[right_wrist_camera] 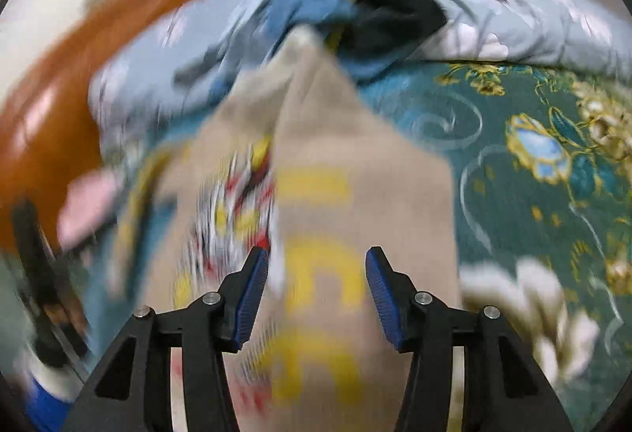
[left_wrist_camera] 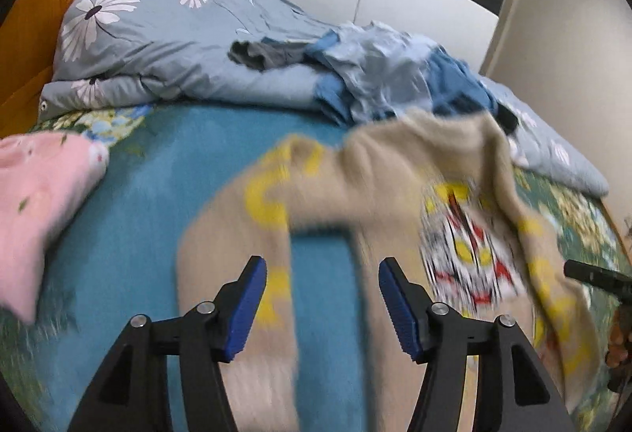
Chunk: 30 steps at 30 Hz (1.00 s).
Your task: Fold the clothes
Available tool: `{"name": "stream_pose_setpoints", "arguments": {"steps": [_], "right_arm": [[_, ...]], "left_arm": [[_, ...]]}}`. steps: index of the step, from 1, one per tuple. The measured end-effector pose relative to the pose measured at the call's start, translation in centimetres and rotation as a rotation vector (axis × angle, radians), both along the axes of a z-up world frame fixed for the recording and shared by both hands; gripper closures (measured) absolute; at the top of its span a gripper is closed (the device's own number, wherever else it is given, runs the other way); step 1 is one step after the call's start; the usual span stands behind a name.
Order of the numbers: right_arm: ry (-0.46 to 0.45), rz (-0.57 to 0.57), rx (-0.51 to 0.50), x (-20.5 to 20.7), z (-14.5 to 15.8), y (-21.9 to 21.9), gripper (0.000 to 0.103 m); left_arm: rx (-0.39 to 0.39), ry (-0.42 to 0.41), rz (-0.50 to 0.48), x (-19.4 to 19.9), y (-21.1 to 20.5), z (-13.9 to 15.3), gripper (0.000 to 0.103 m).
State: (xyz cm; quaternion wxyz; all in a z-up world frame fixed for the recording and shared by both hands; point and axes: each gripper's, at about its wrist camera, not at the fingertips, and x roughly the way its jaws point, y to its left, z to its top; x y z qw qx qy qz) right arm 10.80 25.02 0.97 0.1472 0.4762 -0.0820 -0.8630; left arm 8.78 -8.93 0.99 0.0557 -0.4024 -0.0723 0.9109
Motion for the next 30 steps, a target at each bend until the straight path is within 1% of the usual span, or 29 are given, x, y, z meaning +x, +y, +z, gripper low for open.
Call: {"name": "stream_pose_setpoints", "arguments": {"steps": [2, 4, 6, 9, 13, 14, 15, 17, 18, 19, 20, 22, 25, 30], "right_arm": [[0.004, 0.057, 0.092, 2.5, -0.7, -1.5, 0.050], [0.000, 0.085, 0.144, 4.0, -1.5, -2.2, 0.050], [0.015, 0.101, 0.208, 5.1, -2.0, -2.8, 0.049], [0.036, 0.116, 0.294, 5.7, -2.5, -3.5, 0.049], [0.052, 0.118, 0.382, 5.9, -3.1, -4.4, 0.050], [0.055, 0.116, 0.398, 6.0, -3.2, -4.6, 0.052], [0.057, 0.110, 0.407, 6.0, -3.3, -4.7, 0.057], [0.051, 0.088, 0.397, 5.8, -3.2, -4.2, 0.069], [0.046, 0.077, 0.380, 5.7, -3.0, -3.7, 0.081], [0.040, 0.066, 0.348, 5.5, -2.7, -3.0, 0.090], [0.033, 0.055, 0.310, 5.4, -2.3, -2.2, 0.093], [0.029, 0.026, 0.246, 5.2, -1.3, -0.6, 0.095], [0.064, -0.050, 0.203, 4.7, 1.2, 3.0, 0.095], [0.141, -0.246, 0.229, 3.0, 5.6, 9.9, 0.095]], "left_arm": [[-0.008, 0.005, 0.000, 1.5, 0.9, -0.5, 0.040], [-0.023, 0.005, -0.008, 2.8, 2.0, -0.9, 0.039], [-0.038, 0.002, -0.026, 3.8, 3.0, -1.2, 0.039], [-0.051, 0.001, -0.035, 4.9, 3.9, -1.5, 0.039], [-0.034, -0.004, -0.016, 5.6, 3.7, -1.7, 0.038], [-0.034, -0.004, -0.009, 5.7, 3.6, -1.8, 0.038], [-0.035, -0.005, -0.003, 5.7, 3.4, -1.8, 0.038], [-0.033, -0.005, 0.007, 5.8, 3.1, -1.8, 0.038], [-0.032, -0.004, 0.012, 5.9, 2.9, -1.9, 0.038], [-0.031, -0.004, 0.017, 6.0, 2.7, -1.9, 0.038], [-0.029, -0.003, 0.021, 6.0, 2.5, -1.9, 0.038], [-0.026, 0.000, 0.027, 6.0, 2.1, -1.9, 0.038], [-0.023, 0.007, 0.035, 6.1, 1.6, -1.8, 0.038], [-0.006, 0.015, 0.043, 6.0, 0.7, -1.7, 0.038]]}}
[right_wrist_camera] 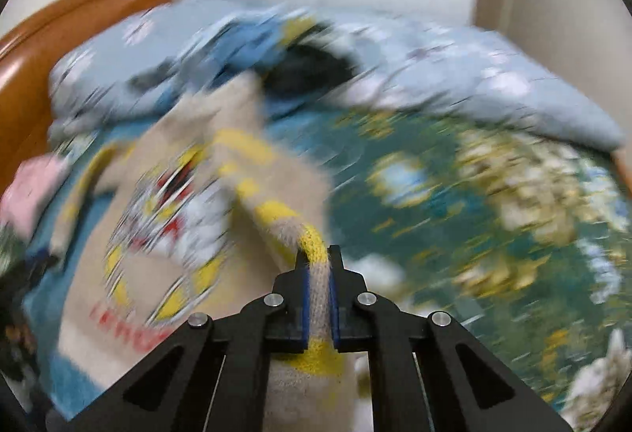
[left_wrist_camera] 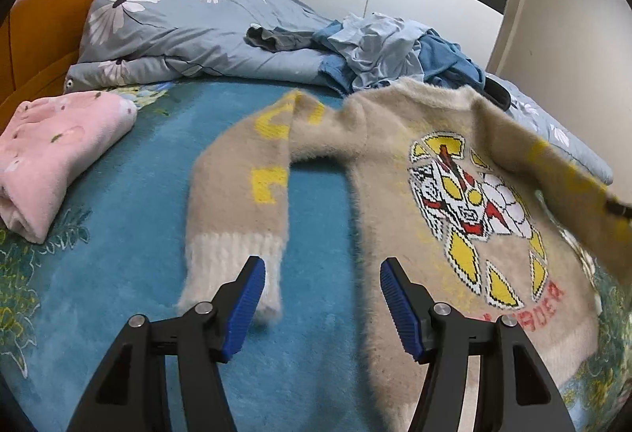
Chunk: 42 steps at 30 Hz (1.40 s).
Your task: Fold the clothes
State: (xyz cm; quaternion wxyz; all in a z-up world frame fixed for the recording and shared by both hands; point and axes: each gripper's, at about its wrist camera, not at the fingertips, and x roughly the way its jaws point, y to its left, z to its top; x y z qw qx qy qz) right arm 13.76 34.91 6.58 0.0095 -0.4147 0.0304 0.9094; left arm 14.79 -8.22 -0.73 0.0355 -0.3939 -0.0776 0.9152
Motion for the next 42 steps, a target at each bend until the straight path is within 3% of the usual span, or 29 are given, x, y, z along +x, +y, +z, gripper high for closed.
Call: {"name": "stream_pose_setpoints", "arguments": {"steps": [4, 9, 14, 18, 20, 22, 25, 27, 32, 34, 37, 42], "right_arm": [[0.012, -0.164, 0.030, -3.3, 0.8, 5.3, 0.095], [-0.027, -0.298, -0.001, -7.5, -2.4, 8.6, 0.095], [-0.078, -0.353, 0.023, -10.0, -5.8, 8.1, 0.095], [-0.060, -0.348, 0.015, -10.1, -5.4, 8.3, 0.092], [-0.039, -0.333, -0.004, -9.5, -4.1, 8.7, 0.087], [-0.007, -0.312, 0.014, -8.5, -2.8, 8.6, 0.074], [0.074, -0.262, 0.030, -5.6, -0.6, 7.8, 0.067], [0.111, -0.209, -0.035, -3.1, -0.2, 6.8, 0.066], [-0.039, 0.083, -0.333, 1.8, -5.8, 1.7, 0.065], [-0.096, 0.151, -0.363, 2.7, -7.9, -0.3, 0.065], [-0.137, 0.176, -0.355, 3.1, -10.2, -2.0, 0.064], [-0.110, 0.115, -0.519, 3.3, -11.1, -1.4, 0.059]], "left_arm": [[0.022, -0.009, 0.003, -0.4, -0.3, -0.4, 0.038], [0.018, -0.028, -0.008, -0.8, -0.1, -1.1, 0.038], [0.021, -0.042, -0.029, -1.2, -0.1, -1.4, 0.038], [0.027, -0.055, -0.048, -1.2, 0.1, -1.3, 0.038], [0.047, -0.067, -0.057, -1.1, 0.3, -1.4, 0.038], [0.074, -0.083, -0.067, -1.0, 0.6, -1.6, 0.038], [0.105, -0.111, -0.090, -0.6, 1.5, -2.2, 0.038], [0.118, -0.126, -0.103, -0.4, 2.0, -2.5, 0.038], [0.148, -0.157, -0.130, 0.3, 2.8, -3.5, 0.038], [0.159, -0.161, -0.135, 0.6, 2.6, -3.5, 0.038], [0.193, -0.179, -0.149, 1.1, 2.1, -3.3, 0.038], [0.273, -0.198, -0.182, 2.0, 1.9, -3.6, 0.040]]}}
